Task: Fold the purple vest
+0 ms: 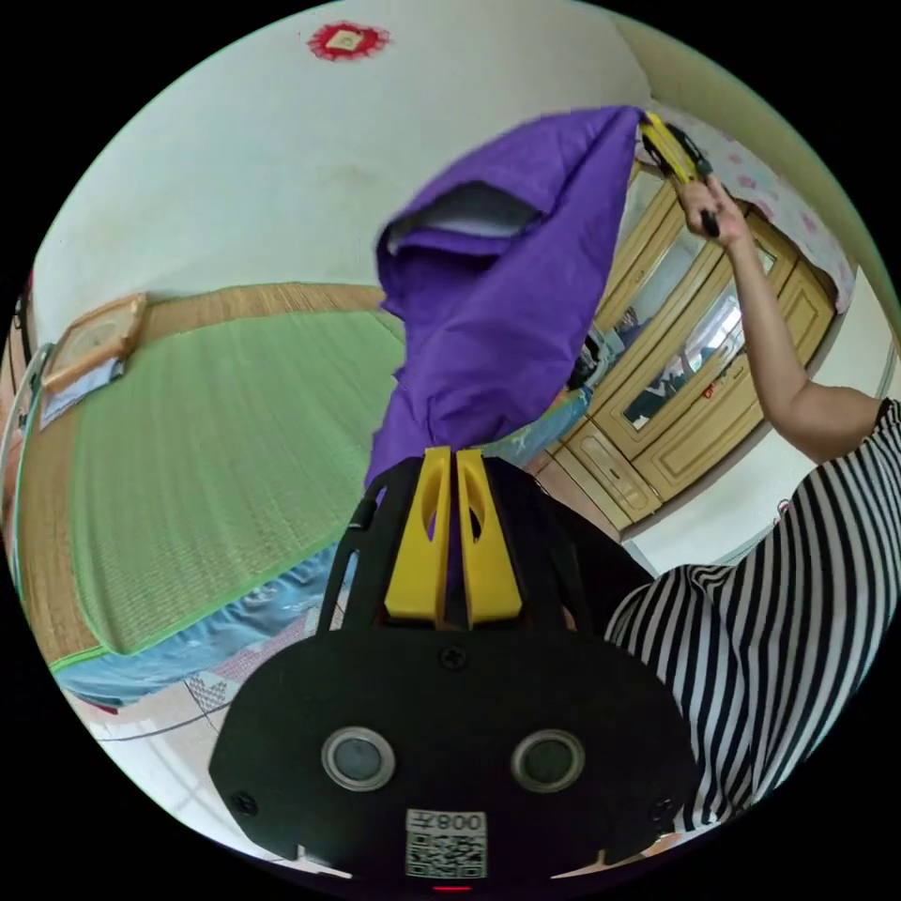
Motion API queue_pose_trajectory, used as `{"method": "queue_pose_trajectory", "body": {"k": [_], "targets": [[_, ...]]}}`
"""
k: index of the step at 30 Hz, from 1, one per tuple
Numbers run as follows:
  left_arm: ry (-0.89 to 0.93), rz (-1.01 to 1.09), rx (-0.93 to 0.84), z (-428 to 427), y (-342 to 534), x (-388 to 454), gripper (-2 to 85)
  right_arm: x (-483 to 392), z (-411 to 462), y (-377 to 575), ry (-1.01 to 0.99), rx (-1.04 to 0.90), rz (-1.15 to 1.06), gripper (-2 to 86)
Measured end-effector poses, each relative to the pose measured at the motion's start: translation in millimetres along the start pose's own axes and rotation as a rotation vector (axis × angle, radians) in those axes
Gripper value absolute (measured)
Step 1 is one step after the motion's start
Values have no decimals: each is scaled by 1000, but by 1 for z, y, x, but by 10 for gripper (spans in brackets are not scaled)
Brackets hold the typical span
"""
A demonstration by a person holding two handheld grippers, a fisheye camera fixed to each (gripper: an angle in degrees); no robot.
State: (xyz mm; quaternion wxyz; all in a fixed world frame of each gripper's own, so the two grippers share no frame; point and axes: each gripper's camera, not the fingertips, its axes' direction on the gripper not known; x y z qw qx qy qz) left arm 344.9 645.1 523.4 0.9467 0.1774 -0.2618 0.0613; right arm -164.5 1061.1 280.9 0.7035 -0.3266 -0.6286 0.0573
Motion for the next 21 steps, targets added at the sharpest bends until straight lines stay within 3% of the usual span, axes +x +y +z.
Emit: {"method": "queue_pose_trajectory", "body": {"k": [4, 10, 15, 21], "targets": [[-87, -3, 70, -56, -4, -21, 7, 20, -27, 9, 26, 38, 37, 3], [-253, 43, 36, -93, -46, -53, 6, 95, -33, 27, 76, 48, 176, 3], [-335, 43, 23, -107, -124, -89, 5, 165, -27, 11, 90, 88, 279, 4], [-507, 139, 122, -162, -229, -93, 6, 158, -22, -41, 0, 147, 184, 4]]}}
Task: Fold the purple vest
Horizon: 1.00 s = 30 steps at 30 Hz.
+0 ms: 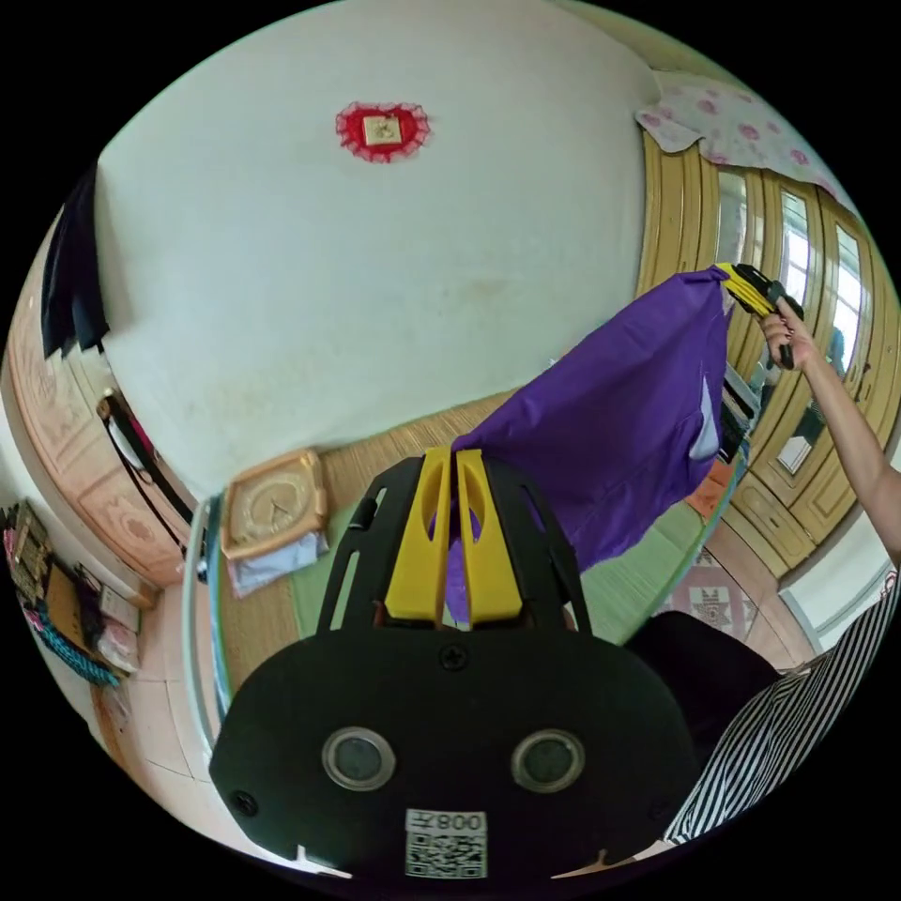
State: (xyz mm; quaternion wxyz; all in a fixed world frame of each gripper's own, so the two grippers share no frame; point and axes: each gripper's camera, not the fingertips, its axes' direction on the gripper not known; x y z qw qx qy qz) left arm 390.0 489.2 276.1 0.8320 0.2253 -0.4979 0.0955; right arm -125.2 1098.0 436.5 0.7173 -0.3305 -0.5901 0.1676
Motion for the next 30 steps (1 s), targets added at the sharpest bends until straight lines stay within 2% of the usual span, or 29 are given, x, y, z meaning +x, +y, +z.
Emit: {"method": "queue_pose_trajectory", "body": {"k": [5, 10, 13, 14, 18, 22, 30], "targets": [[-81, 67, 101, -35, -44, -20, 7, -17, -5, 15, -75, -6, -123, 5], [-3, 68, 74, -25, -16, -31, 13, 68, -12, 117, 32, -121, -40, 5], [141, -1, -113, 25, 26, -36, 18, 178, -6, 209, 204, -270, 158, 4], [189, -59, -226, 52, 47, -39, 19, 229, -8, 252, 252, -301, 280, 3], [313, -273, -532, 123, 110, -52, 22, 342, -28, 375, 320, -275, 584, 1], [417, -365, -525, 136, 108, -69, 35, 348, -15, 404, 316, -255, 588, 2], [342, -385, -477, 188, 19, -142, 91, 323, 144, 369, 526, -486, 363, 35]]}}
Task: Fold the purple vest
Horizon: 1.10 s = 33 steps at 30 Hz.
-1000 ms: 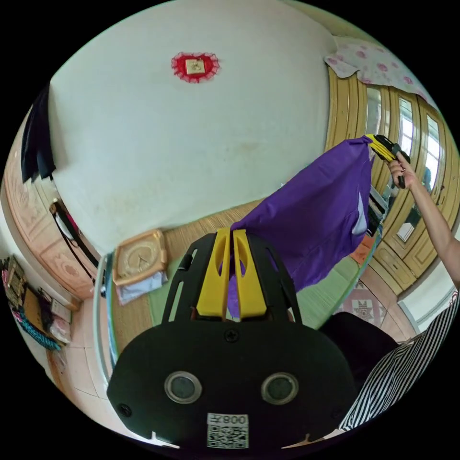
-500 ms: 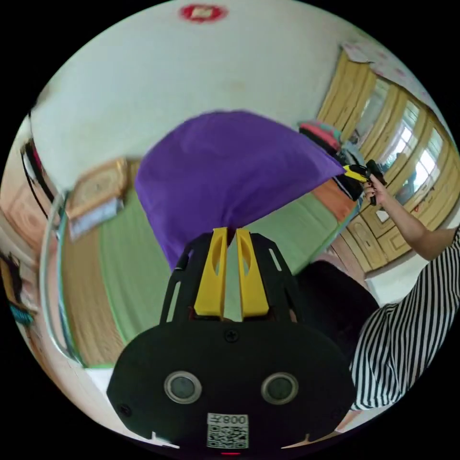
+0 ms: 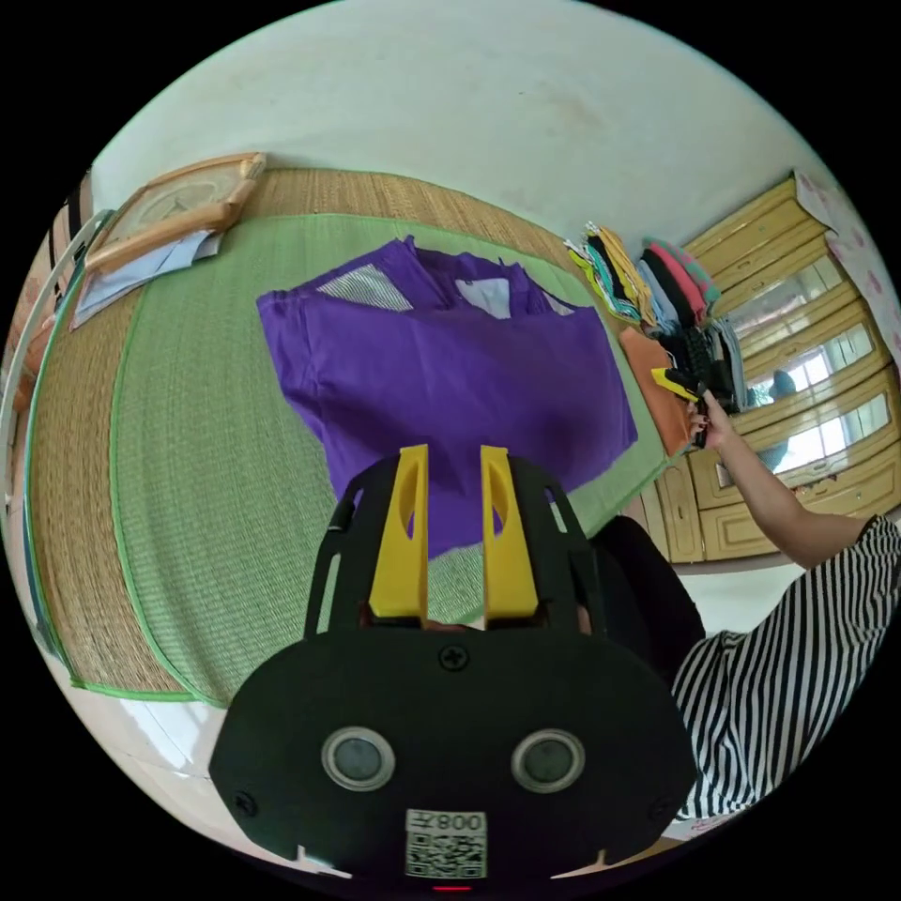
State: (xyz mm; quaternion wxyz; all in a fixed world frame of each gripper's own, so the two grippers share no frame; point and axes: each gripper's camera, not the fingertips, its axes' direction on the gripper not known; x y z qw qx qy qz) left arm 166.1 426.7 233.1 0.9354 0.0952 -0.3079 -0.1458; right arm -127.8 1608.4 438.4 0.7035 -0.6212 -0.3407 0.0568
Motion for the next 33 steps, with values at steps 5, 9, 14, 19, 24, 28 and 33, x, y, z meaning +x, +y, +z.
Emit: {"method": "queue_pose_trajectory", "body": {"k": [5, 9, 14, 19, 24, 28, 33], "targets": [[2, -109, 24, 4, -75, -44, 117, -41, 47, -44, 68, -11, -37, 80], [-135, -120, -23, 15, -141, -62, 134, -81, 74, -83, 253, -7, -71, 90], [-258, -255, -62, 30, -188, -103, 140, -82, 98, -114, 438, -13, -39, 94], [-276, -370, -38, 44, -205, -138, 96, -55, 125, -116, 460, -53, 47, 79], [-265, -300, -59, 57, -236, -148, 27, -62, 129, -105, 424, -37, 62, 14], [-174, -272, 34, 43, -249, -152, 15, -94, 108, -87, 397, -11, -16, 2], [-15, -165, 180, 3, -247, -147, 9, -167, 32, -32, 239, 84, -170, -1]]}}
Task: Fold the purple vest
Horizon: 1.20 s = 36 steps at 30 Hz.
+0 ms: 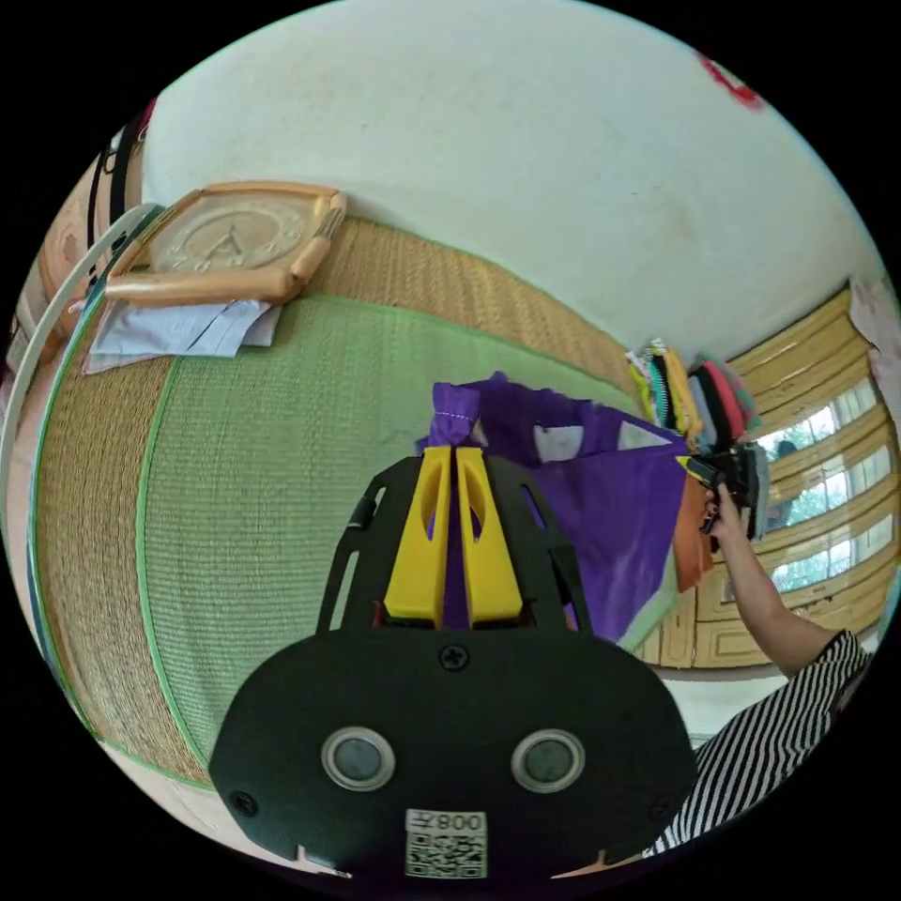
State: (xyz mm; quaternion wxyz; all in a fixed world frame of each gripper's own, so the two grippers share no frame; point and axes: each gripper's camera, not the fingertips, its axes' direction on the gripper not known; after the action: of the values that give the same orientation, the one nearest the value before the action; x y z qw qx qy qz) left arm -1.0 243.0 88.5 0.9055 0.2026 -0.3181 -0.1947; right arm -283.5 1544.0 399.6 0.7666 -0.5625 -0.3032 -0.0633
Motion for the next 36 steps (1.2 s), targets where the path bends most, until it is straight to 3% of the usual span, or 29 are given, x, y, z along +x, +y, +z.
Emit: {"method": "queue_pose_trajectory", "body": {"k": [8, 14, 21, 23, 27, 34, 36], "targets": [[354, 301, 90, -73, 43, 28, 7, -107, -152, 115, -323, 99, -289, 2], [578, 477, -156, -95, 133, 32, 10, -143, -203, 267, -510, -116, -474, 7], [517, 187, -597, -48, 242, -24, 25, -47, -104, 444, -559, -637, -109, 19], [514, 95, -635, -38, 253, -41, 28, -15, -82, 471, -527, -710, -4, 22], [503, 32, -604, -38, 240, -55, 31, 45, -66, 499, -478, -760, 196, 27], [535, 75, -522, -52, 192, -41, 35, 59, -89, 490, -369, -783, 270, 35], [544, 66, -428, -54, 174, -37, 40, 65, -102, 482, -327, -758, 309, 40]]}}
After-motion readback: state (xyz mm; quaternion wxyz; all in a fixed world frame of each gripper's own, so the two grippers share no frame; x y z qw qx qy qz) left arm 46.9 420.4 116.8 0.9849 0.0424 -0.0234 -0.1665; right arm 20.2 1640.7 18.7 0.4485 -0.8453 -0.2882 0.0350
